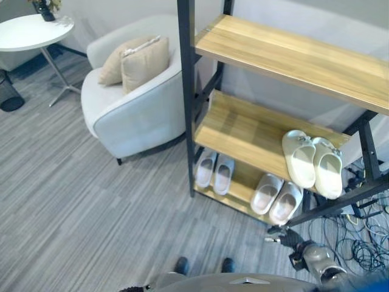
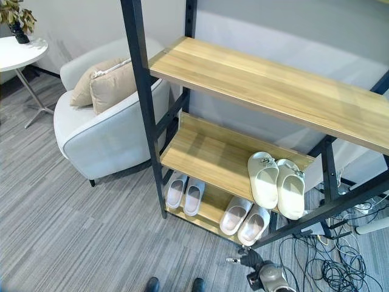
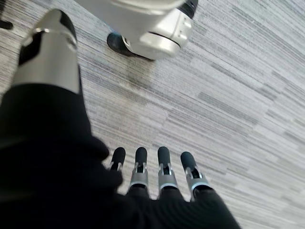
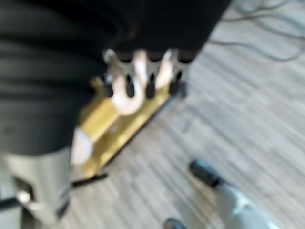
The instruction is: Arrange the slippers neatly on the shoe rack.
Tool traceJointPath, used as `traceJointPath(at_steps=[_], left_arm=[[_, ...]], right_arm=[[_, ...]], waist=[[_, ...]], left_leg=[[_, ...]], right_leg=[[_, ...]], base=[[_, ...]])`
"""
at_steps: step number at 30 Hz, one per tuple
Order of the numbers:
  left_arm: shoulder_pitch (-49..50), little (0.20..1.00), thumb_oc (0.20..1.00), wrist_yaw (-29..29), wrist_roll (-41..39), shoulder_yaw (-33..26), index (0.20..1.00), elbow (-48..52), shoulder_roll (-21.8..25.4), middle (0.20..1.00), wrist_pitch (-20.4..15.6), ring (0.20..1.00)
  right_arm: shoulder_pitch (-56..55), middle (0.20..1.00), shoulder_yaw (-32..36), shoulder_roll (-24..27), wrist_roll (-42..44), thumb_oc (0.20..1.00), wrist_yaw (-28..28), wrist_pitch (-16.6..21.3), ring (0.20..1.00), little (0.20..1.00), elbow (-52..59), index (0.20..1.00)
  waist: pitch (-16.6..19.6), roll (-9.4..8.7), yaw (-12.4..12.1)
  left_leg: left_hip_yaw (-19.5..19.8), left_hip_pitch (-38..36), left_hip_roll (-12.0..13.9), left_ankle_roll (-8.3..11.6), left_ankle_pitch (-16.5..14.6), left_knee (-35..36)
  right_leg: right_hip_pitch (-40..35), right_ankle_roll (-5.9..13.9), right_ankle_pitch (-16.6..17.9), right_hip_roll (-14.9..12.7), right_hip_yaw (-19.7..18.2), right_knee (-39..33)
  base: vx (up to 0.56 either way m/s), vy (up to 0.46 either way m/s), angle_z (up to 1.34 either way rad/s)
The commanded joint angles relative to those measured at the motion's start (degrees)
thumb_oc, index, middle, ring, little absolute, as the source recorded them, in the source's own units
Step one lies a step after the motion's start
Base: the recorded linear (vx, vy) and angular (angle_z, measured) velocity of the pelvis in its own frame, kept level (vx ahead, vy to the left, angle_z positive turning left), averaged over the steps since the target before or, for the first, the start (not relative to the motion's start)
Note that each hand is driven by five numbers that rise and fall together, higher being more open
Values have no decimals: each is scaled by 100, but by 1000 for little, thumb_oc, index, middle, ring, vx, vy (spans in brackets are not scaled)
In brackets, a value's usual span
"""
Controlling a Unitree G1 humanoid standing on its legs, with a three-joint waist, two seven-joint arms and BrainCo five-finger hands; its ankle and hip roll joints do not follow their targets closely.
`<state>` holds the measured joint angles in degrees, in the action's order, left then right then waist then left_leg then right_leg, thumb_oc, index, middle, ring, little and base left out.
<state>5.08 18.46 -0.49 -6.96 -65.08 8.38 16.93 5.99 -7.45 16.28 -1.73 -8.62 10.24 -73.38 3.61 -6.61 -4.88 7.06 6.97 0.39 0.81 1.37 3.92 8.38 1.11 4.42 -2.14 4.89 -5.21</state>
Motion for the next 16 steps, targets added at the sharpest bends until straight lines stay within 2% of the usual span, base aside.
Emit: traceJointPath(at_steps=[1,2,8,16], left_arm=[[-208,1000,1000,-545,-58,-162,1000,-364,-255,1000,-93,1000],[-268,1000,1000,-836,-163,-254,1000,-390,-326,1000,-129,1000],[-416,1000,1000,-1229,-349,-259,1000,-560,-349,1000,-231,1000],[-398,1000,1000,-1374,-543,-217,1000,-912,-362,1000,-375,1000]], right_arm=[[-135,1000,364,38,337,1000,143,55,1000,1000,-185,1000],[-351,1000,563,1,407,1000,171,5,1000,1000,-345,1000],[-708,1000,900,-103,563,1000,30,-202,1000,1000,-668,1000],[-1004,1000,942,-349,607,1000,-180,-514,1000,1000,-1057,1000]], waist=[[211,159,105],[289,196,185],[400,329,388],[459,442,495]], left_leg=[[-130,47,-32,-79,107,108],[-163,-6,-16,-70,83,108],[-277,-148,21,-49,43,108],[-363,-246,31,-35,47,108]], right_leg=[[-412,27,-366,149,-327,21],[-452,22,-370,154,-363,21],[-492,12,-372,179,-487,64],[-531,13,-350,203,-572,75]], base=[[-13,31,-4],[-13,31,-6],[-21,29,-12],[-35,16,-8]])
